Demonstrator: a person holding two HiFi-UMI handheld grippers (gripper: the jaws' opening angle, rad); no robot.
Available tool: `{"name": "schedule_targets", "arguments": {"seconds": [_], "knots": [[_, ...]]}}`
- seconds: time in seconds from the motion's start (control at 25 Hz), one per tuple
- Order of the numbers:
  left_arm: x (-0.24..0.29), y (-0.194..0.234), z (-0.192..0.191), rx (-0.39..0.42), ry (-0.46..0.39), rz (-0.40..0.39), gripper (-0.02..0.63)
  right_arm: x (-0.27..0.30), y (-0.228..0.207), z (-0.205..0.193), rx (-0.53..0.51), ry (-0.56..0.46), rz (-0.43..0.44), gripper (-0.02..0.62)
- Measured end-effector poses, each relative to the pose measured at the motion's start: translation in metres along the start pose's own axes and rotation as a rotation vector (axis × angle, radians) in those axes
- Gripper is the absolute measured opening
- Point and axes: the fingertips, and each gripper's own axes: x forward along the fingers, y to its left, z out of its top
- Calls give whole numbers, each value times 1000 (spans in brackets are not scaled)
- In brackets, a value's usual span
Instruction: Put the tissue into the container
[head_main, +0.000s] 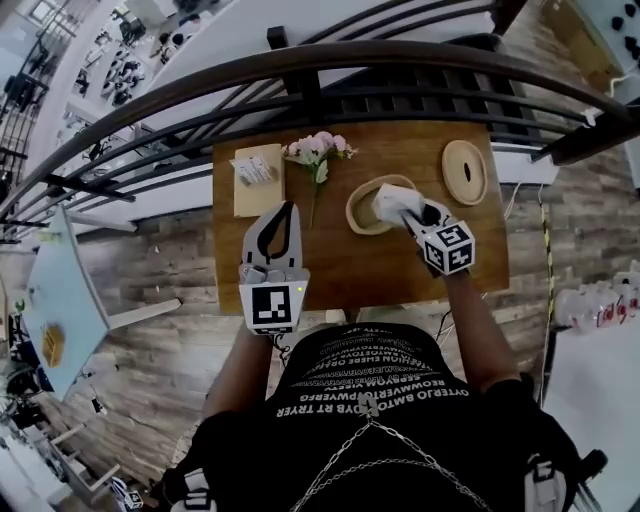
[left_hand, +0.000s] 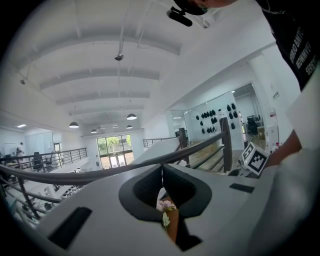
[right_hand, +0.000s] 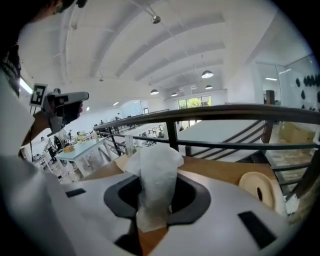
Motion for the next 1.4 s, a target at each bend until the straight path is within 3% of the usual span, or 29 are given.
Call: {"name": "schedule_targets", "arguments": {"seconds": [0.48,0.64,0.8,0.92,0.96,1.0,1.16,1.2,1.4], "knots": [[30,17,-28,-42,93,77,29,111,-3,-92,-13,373,232,115],[29,15,-36,-36,125,84,29,127,-9,-111,-8,516,214,115],[29,13,-38,-55,135,82,29,139,-16,-119,-11,588,97,152],[26,7,-32,-50,119,60,29,135,-22,-115,-130,570,-15,220],[24,5,-29,-41,108,51,29,131,-25,-111,-182,554,-43,302],[21,5,-25,-31,93,43,29,126,-27,-105,-217,530,-61,327],[2,9,-10,-29,51,40,29,89,-29,-69,-201,385,-93,333],[-3,10,-7,-28,39,39,29,76,-28,-54,-191,332,-99,325],[-30,15,9,-30,-20,20,29,-6,-1,33,-194,24,-140,88]]}}
